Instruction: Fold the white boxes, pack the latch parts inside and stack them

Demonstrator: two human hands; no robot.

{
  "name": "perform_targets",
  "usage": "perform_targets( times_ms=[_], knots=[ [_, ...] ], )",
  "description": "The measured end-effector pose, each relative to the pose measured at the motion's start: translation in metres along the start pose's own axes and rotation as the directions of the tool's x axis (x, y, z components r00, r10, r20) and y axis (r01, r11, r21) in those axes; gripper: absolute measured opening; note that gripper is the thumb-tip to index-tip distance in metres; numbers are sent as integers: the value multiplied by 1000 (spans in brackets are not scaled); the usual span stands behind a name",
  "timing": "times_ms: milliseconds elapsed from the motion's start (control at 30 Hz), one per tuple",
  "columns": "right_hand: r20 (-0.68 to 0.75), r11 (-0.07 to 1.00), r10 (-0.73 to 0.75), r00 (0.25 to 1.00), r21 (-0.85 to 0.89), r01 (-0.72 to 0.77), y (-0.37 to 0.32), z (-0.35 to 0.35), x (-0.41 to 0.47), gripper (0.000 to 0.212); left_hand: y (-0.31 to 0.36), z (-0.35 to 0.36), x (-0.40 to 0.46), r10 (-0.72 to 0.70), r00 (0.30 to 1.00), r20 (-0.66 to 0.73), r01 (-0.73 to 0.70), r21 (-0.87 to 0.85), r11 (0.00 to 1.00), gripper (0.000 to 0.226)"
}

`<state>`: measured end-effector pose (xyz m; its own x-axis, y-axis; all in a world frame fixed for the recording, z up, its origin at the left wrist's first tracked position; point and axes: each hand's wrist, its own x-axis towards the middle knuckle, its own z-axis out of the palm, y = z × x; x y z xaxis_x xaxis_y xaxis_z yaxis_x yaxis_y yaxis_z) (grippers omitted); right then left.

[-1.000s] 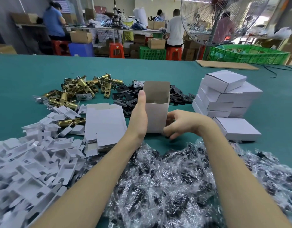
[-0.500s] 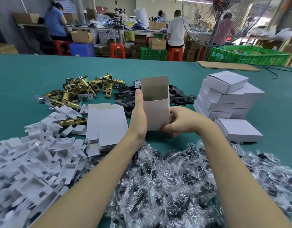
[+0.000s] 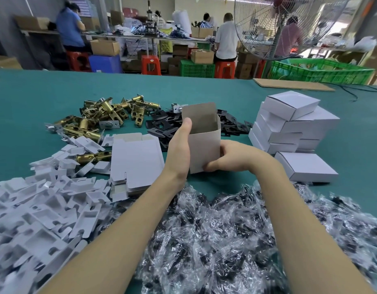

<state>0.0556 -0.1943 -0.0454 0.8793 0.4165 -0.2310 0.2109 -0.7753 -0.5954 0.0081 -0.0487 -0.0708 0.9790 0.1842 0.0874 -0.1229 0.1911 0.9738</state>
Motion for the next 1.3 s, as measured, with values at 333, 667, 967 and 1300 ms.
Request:
perform_targets(
  times_ms=[333, 667, 967, 1300],
  knots=[
    [40, 783, -253, 967, 595, 180, 17, -25, -22, 54, -3, 0, -1, 16, 982, 188, -24, 39, 999, 53],
    [14, 657, -164, 986, 747, 98, 17, -21, -17, 27, 0, -2, 4, 155, 988, 18, -156, 129, 979, 16],
    [-51, 644, -115, 992, 757, 114, 13, -13, -13, 24, 18, 1, 7, 376, 926, -31, -356, 258, 898, 35],
    [-280, 428, -178, 943, 841, 331, 9, -3, -4, 33, 38, -16, 18, 200, 966, 162, -232, 209, 950, 15]
  ],
)
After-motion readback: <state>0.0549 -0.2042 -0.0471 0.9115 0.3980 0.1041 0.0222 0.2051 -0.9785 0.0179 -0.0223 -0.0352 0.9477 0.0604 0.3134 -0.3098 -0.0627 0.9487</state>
